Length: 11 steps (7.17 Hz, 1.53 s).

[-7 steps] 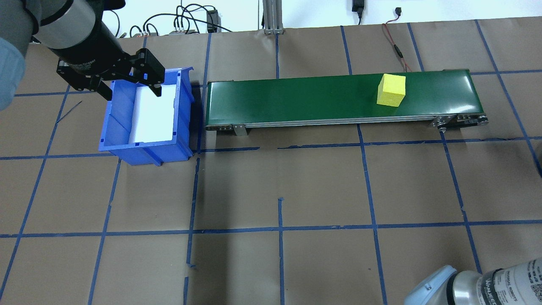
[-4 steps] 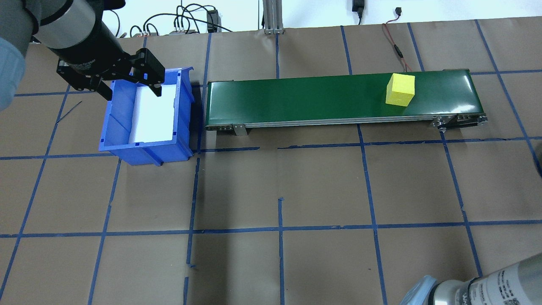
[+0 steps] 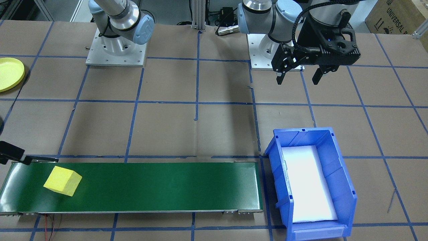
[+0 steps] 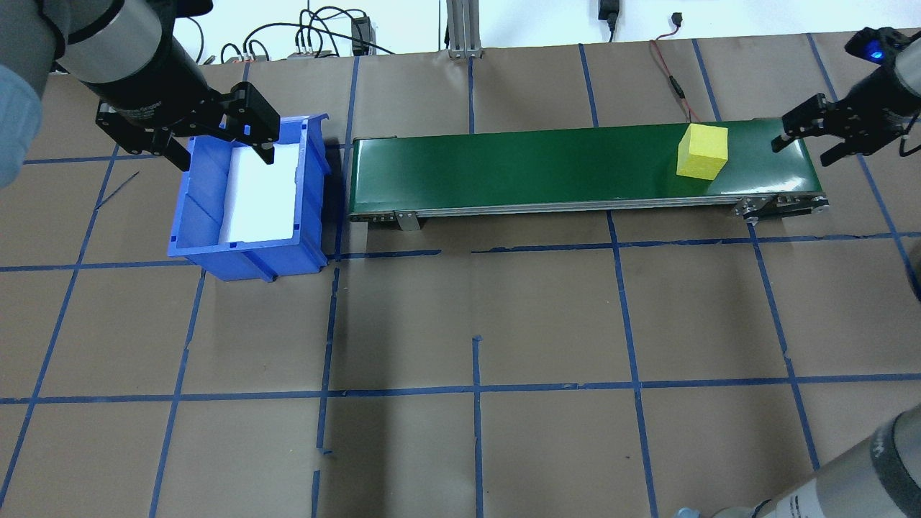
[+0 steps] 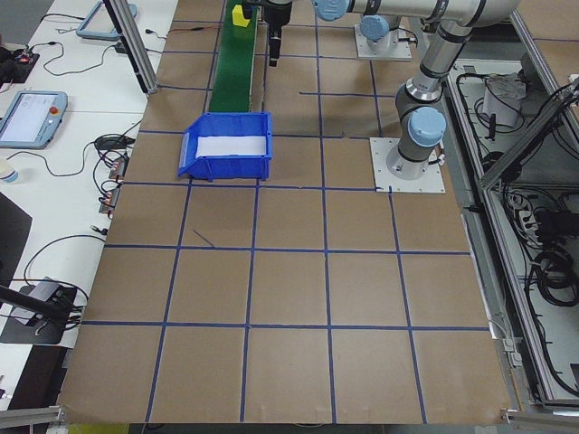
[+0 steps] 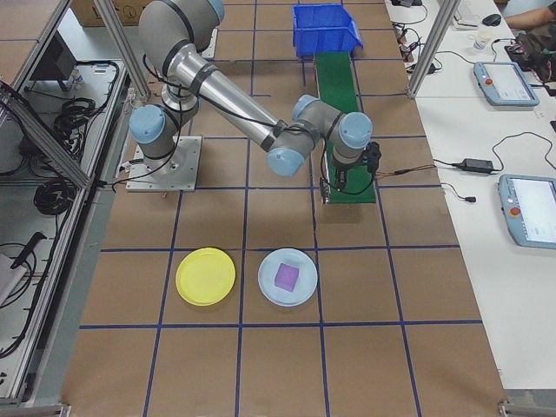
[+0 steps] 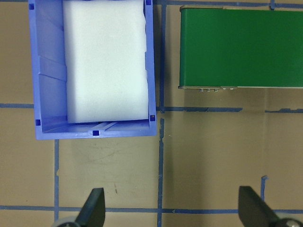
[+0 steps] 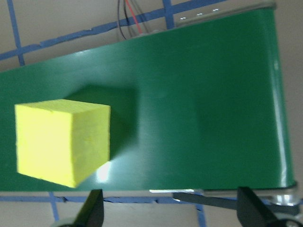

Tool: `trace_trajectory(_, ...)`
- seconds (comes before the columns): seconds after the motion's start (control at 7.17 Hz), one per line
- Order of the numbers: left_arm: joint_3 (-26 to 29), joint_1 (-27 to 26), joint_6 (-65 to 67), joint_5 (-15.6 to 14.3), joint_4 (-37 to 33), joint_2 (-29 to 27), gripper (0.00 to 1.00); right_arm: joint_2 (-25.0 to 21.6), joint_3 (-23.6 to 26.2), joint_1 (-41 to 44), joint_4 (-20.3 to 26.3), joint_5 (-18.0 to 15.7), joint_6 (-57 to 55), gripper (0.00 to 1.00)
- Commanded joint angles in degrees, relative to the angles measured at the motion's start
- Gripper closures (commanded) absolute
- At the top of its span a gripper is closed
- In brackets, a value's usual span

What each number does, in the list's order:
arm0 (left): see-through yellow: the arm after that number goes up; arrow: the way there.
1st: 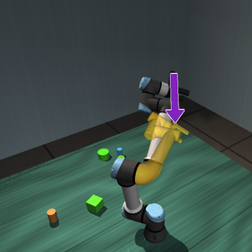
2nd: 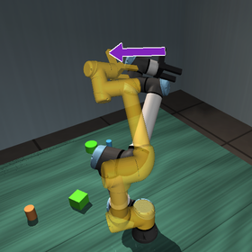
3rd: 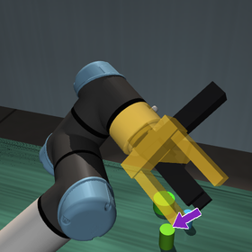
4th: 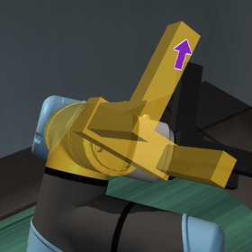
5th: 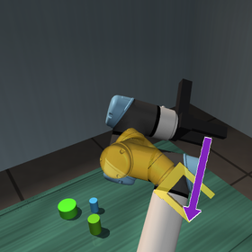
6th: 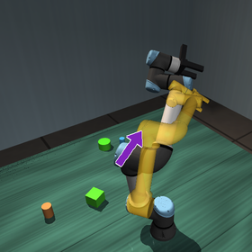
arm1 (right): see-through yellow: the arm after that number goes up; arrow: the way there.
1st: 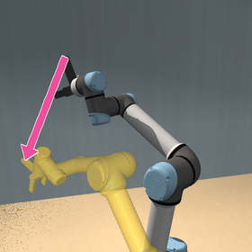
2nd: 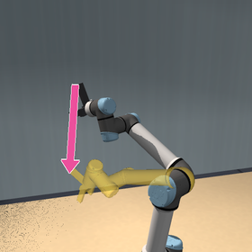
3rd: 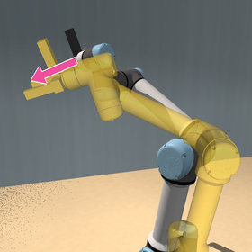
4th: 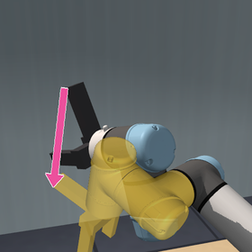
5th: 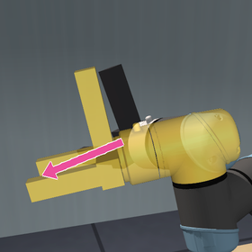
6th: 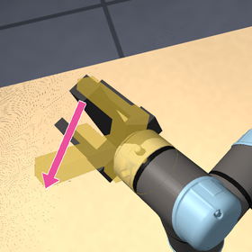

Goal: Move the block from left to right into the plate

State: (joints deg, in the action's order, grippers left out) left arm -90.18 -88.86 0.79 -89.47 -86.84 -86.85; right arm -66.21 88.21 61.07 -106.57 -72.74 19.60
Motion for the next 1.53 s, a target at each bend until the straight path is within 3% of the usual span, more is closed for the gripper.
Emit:
trace_trajectory(0.0, 0.00, 0.00, 0.00, 0.00, 0.00, 0.02, 0.00, 0.55, -0.32, 3.44, -1.62, 1.37, -10.70, 0.01)
trace_trajectory(0.14, 0.00, 0.00, 0.00, 0.00, 0.00, 0.02, 0.00, 0.56, -0.49, 3.71, -1.71, 1.55, -13.07, 0.01)
trace_trajectory(0.42, 0.00, 0.00, 0.00, 0.00, 0.00, 0.02, 0.00, 4.40, -0.76, 3.80, -6.70, 1.64, -12.84, 0.00)
trace_trajectory(0.84, 0.00, 0.00, 0.00, 0.00, 0.00, 0.02, 0.00, 5.82, -0.58, 3.80, -8.81, 1.47, -10.12, 0.03)
trace_trajectory(0.98, 0.00, 0.00, 0.00, 0.00, 0.00, 0.02, 0.00, 5.92, -0.24, 3.80, -8.83, 0.94, -9.67, 0.16)
trace_trajectory(1.12, 0.00, 0.00, 0.00, 0.00, 0.00, 0.02, 0.00, 5.48, -0.23, 3.71, -8.48, -2.46, -6.10, 0.42)
trace_trajectory(1.26, 0.00, 0.00, 0.00, 0.00, 0.00, 0.02, 0.00, 4.78, -0.23, 3.71, -5.09, -6.41, -4.93, 0.65)
trace_trajectory(1.4, 0.00, 0.00, 0.00, 0.00, 0.00, 0.02, 0.00, 2.43, -0.15, 3.71, -3.83, -6.97, -4.57, 0.71)
